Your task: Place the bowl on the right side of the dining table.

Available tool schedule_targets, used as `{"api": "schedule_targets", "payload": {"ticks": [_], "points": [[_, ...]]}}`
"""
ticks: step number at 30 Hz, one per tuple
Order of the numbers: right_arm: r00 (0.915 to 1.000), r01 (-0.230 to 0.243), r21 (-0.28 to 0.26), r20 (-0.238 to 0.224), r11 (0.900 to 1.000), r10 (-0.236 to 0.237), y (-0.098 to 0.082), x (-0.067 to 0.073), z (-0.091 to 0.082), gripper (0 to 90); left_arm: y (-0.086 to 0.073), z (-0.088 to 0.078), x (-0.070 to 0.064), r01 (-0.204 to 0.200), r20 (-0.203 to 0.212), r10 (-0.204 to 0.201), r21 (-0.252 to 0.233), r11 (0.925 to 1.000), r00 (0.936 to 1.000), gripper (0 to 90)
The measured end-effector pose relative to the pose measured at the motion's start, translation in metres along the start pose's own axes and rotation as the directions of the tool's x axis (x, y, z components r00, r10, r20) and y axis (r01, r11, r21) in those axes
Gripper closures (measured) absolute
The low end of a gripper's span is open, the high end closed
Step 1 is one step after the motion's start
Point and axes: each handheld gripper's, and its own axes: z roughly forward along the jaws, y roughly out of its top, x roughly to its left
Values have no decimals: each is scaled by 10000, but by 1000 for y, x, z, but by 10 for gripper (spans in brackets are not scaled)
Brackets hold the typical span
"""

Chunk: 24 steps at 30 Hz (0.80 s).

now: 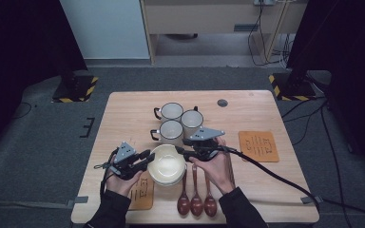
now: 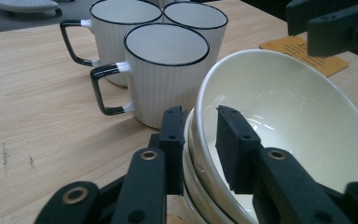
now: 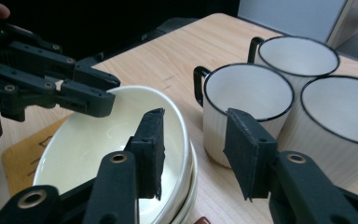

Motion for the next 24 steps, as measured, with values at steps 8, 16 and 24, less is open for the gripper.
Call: {"api": "schedule_targets", "payload": {"ticks": [8,16,24], "points": [[10000,4,340,12,9994,-5,-8,3,11,656,-1,3,-1,-20,-10,20,77,10000,10000,788],[9999,1,628,103,9980,-7,-16,4,21,710,-1,3,-2,-9,-116,10,70,10000,9999,805],[9998,-182,640,139,9978,174,-19,6,28,740,0,4,-3,-21,-205,21,15,10000,9998,813]]}}
